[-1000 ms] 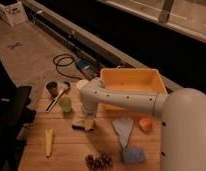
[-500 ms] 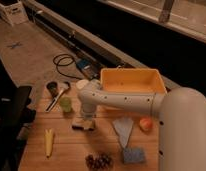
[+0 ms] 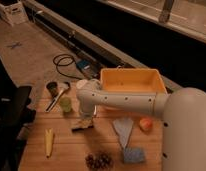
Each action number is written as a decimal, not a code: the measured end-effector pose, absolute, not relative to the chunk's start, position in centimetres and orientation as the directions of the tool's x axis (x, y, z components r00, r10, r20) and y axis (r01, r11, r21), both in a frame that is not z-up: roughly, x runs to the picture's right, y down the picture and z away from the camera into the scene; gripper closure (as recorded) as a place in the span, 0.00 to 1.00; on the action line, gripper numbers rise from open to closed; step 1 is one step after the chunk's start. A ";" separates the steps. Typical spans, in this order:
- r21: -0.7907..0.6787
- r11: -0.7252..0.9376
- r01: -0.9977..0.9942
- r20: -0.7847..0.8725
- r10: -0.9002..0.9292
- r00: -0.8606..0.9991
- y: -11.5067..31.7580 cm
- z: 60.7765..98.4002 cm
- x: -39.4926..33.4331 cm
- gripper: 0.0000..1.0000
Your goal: Place eraser in metal cup
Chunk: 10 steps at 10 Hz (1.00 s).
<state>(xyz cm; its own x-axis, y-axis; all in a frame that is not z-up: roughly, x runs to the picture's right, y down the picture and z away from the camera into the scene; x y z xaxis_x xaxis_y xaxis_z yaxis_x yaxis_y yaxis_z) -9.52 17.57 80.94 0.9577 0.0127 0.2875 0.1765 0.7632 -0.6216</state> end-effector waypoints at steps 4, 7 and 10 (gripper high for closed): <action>-0.489 0.846 0.213 0.354 -0.031 0.935 9.0 76.1 -10.0 1.00; -0.358 0.902 0.241 0.414 -0.078 0.907 0.5 73.5 -11.8 1.00; -0.274 0.924 0.266 0.474 -0.111 0.873 -4.5 71.9 -13.6 1.00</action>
<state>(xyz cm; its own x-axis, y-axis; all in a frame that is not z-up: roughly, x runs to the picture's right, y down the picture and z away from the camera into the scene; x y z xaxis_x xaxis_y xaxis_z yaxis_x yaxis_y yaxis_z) -13.59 -4.47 71.89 0.8734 -0.1110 0.4741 0.2663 0.9241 -0.2742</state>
